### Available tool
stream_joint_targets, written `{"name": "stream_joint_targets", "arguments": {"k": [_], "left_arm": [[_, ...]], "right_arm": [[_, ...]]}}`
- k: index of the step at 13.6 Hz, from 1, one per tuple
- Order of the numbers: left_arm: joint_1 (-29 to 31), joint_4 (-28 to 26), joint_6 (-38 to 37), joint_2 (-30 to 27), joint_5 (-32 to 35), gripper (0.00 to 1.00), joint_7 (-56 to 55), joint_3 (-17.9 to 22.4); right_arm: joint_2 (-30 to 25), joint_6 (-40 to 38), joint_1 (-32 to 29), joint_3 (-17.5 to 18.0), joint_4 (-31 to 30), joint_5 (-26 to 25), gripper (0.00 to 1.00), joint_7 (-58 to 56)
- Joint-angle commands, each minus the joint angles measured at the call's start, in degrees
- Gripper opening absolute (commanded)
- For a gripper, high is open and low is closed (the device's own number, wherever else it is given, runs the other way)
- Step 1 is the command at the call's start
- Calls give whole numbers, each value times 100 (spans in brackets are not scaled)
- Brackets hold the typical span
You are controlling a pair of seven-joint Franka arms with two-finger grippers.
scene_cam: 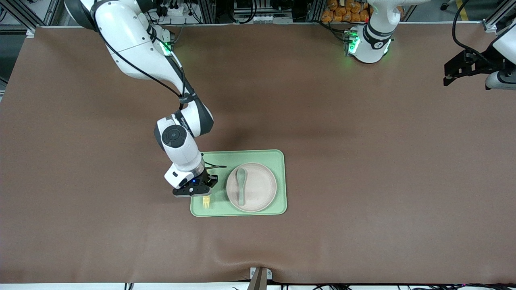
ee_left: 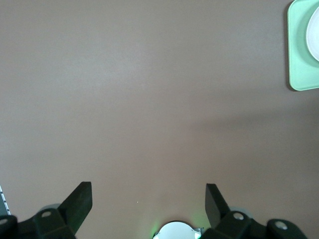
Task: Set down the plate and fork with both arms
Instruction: 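Carry the fork off the plate and lower it onto the tray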
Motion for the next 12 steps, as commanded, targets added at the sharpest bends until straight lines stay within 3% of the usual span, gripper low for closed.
{"name": "stream_joint_targets", "arguments": {"k": [1, 2, 3, 7, 9, 12], "left_arm": [[74, -13, -56, 12, -658, 100, 63, 224], [179, 4, -30, 30, -809, 100, -7, 224], [180, -4, -21, 39, -793, 100, -25, 215], [-152, -22, 58, 223, -443, 100, -43, 224], [-433, -31, 58, 276, -170, 100, -43, 390], [-356, 4, 58, 250, -213, 100, 71, 426]], "right_arm": [[-182, 91, 44, 33, -250, 60, 0, 106], [-174, 99, 62, 33, -233, 60, 65, 132], [-156, 99, 62, 41, -207, 60, 100, 159], [-226, -49, 1, 42, -83, 69, 100, 106], [-349, -653, -61, 33, 222, 60, 100, 97], [-647, -1612, -271, 33, 558, 69, 100, -42]]}}
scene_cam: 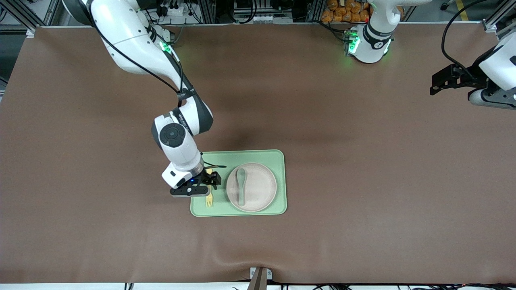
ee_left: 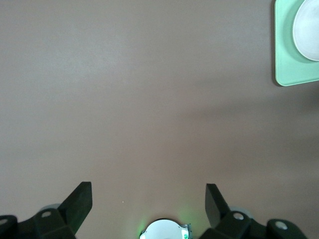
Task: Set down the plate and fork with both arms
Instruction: 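Open the right gripper and withdraw it toward its rest pose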
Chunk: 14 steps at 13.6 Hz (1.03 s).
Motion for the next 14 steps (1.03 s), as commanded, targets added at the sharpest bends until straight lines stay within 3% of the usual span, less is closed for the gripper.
{"name": "stream_joint_targets", "arguments": {"k": [1, 4, 14], "left_arm": [[39, 32, 19, -71, 72, 100, 96, 96], [92, 23, 10, -89, 55, 100, 60, 96], [75, -12, 133, -63, 247, 100, 8, -115]], "right_arm": [[-443, -679, -337, 85, 93, 78, 100, -342], [-759, -1119, -697, 85, 93, 78, 100, -948], [-2464, -3799, -2078, 94, 93, 139, 100, -2874]]}}
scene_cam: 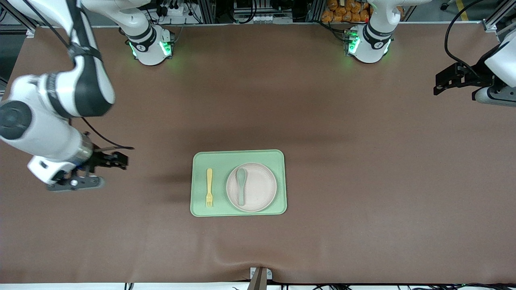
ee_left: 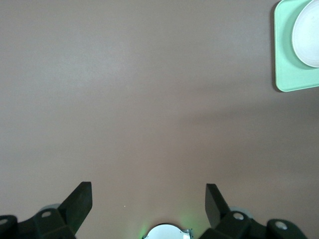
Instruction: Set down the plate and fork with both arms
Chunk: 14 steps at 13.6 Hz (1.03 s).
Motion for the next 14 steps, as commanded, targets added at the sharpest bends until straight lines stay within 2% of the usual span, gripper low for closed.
{"name": "stream_joint_targets", "arguments": {"k": [1, 5, 9, 11, 14], "left_arm": [[-4, -45, -42, -46, 206, 100, -31, -131], [-13, -36, 315, -12, 180, 100, -171, -264], [66, -54, 475, 226, 145, 100, -743, -290], [145, -71, 475, 217, 145, 100, -734, -255], [233, -107, 475, 191, 171, 100, -708, -255]], "right_arm": [[-596, -436, -279, 113, -168, 134, 100, -255], [-1265, -1017, -455, 121, -308, 267, 100, -308], [-2064, -1061, -666, 279, -967, 267, 100, -317], [-2206, -1254, -798, 428, -977, 267, 100, -317], [-2189, -1273, -816, 429, -811, 258, 100, -308]]}}
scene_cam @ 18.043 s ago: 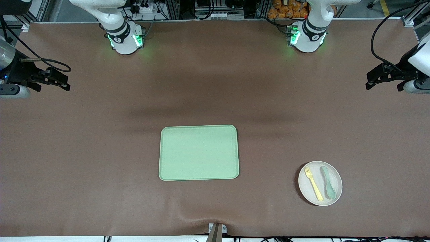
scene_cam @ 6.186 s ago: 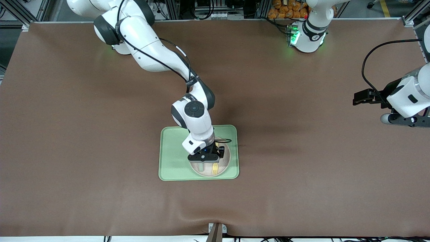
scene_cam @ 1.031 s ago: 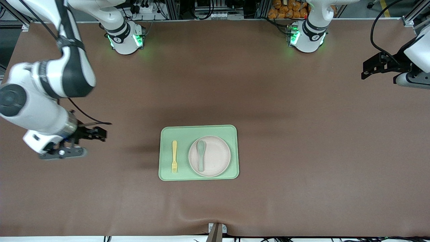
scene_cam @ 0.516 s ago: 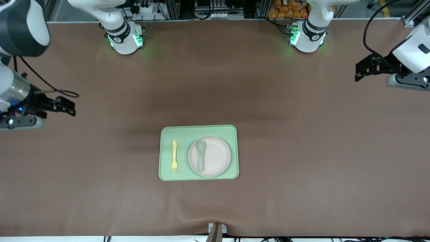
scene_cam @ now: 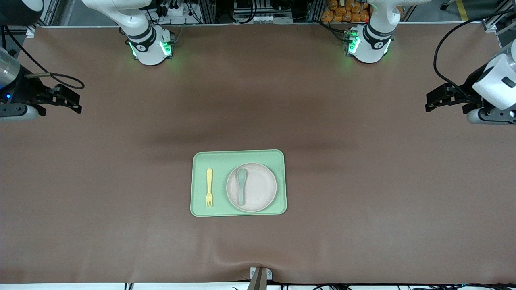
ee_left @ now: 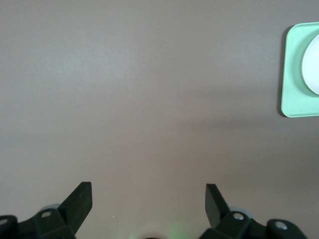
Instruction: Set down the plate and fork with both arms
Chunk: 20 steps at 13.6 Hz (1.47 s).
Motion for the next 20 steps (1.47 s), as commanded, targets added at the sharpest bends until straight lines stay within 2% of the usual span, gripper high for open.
{"name": "stream_joint_targets", "arguments": {"k": [1, 6, 9, 20], "left_arm": [[74, -52, 37, -94, 113, 100, -14, -33], [66, -43, 37, -102, 122, 100, -14, -50], [40, -34, 37, -85, 130, 100, -14, -59], [22, 1, 20, -129, 130, 100, -84, -120]], "right_arm": [[-82, 82, -199, 135, -19, 83, 100, -74], [32, 109, -305, 152, 122, 100, 100, -65], [50, 144, -366, 231, 122, 284, 100, -65], [111, 127, -305, 222, 174, 285, 100, -65]]}}
